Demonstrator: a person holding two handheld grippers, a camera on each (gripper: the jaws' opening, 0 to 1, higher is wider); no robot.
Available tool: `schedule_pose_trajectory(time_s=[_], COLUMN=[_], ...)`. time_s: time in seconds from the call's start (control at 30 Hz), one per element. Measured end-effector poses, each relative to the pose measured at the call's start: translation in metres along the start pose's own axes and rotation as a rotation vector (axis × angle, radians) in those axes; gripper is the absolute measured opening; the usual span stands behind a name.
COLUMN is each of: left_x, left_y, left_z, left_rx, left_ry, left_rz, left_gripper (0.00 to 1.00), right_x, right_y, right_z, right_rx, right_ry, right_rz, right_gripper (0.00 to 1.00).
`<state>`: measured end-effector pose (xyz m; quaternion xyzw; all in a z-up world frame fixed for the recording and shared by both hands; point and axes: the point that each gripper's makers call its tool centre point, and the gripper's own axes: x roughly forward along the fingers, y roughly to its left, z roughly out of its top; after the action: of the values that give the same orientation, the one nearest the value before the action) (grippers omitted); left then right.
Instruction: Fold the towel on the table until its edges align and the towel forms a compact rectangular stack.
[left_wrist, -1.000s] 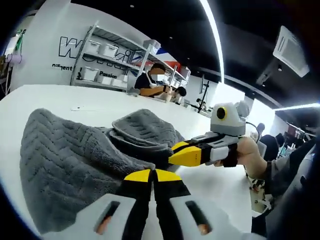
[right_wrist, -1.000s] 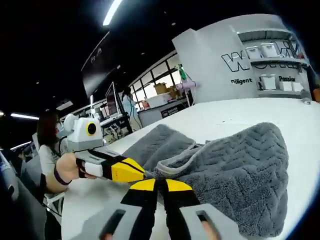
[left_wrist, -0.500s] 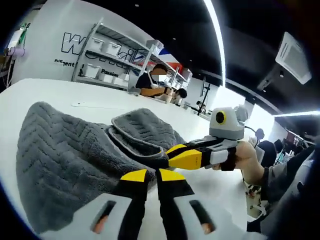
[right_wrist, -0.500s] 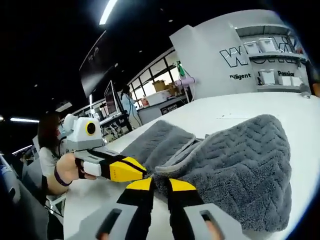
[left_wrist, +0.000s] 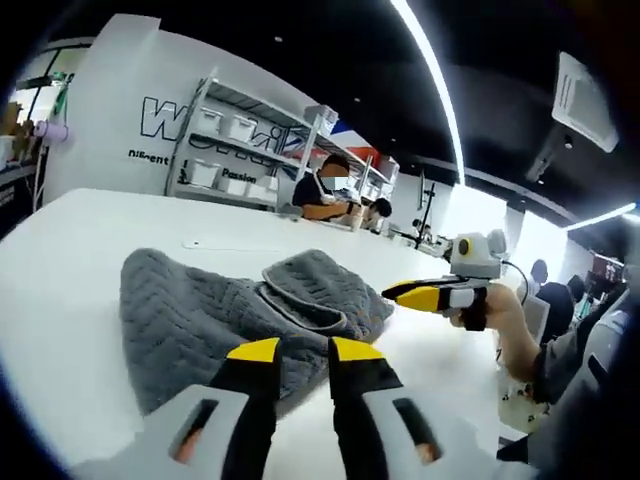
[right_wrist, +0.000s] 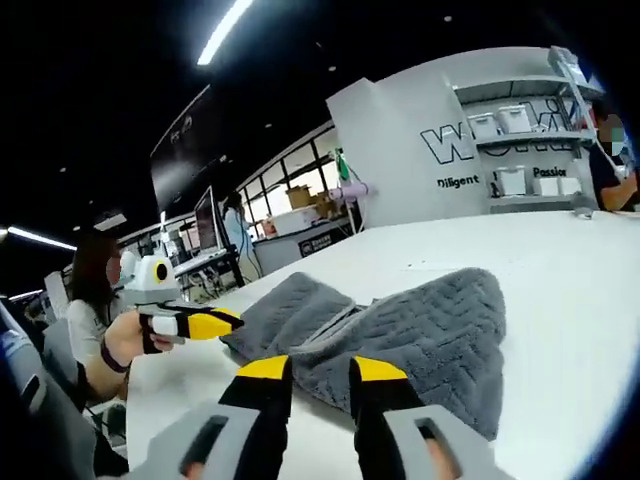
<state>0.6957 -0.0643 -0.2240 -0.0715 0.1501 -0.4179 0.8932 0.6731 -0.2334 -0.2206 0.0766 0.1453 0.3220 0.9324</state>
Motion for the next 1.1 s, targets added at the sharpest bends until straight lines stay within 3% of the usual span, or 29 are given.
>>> schedule_pose_trajectory(time_s=[0.23, 0.33, 0.4, 0.57, 0.63, 1.1], left_x=[-0.043, -0.057, -0.067, -0.087, -0.093, -0.125], left_y=[0.020, 0.030, 0.037, 0.047, 0.048, 0.036], left_z=[0.018, 0.020, 0.018, 0.014, 0.007, -0.020], left_rx=[0.056, 0.082, 0.119, 0.119, 0.132, 0.075], left_ry=[-0.063, -0.061, -0.039, -0.035, -0.008, 0.029], left_rz=[0.066, 0.104, 0.134, 0.188, 0.205, 0.164], left_gripper=[0.33, 0.39, 0.43, 0.58, 0.65, 0.85], right_x=[-0.028, -0.043, -0.054, -0.078, -0.085, -0.133], right_y=[-0.013, -0.019, -0.025, -0.038, -0.042, -0.058], right_z=[-0.002, -0.004, -0.003, -0.007, -0.011, -0.033], right_rx=[-0.135, -0.130, -0.147, -0.169, -0.167, -0.127], right_ry=[0.043, 0.058, 0.061, 0.082, 0.089, 0.118], right_rz=[-0.076, -0.098, -0.129, -0.177, -0.191, -0.269], right_gripper=[0.37, 0.43, 0.46, 0.55, 0.58, 0.77])
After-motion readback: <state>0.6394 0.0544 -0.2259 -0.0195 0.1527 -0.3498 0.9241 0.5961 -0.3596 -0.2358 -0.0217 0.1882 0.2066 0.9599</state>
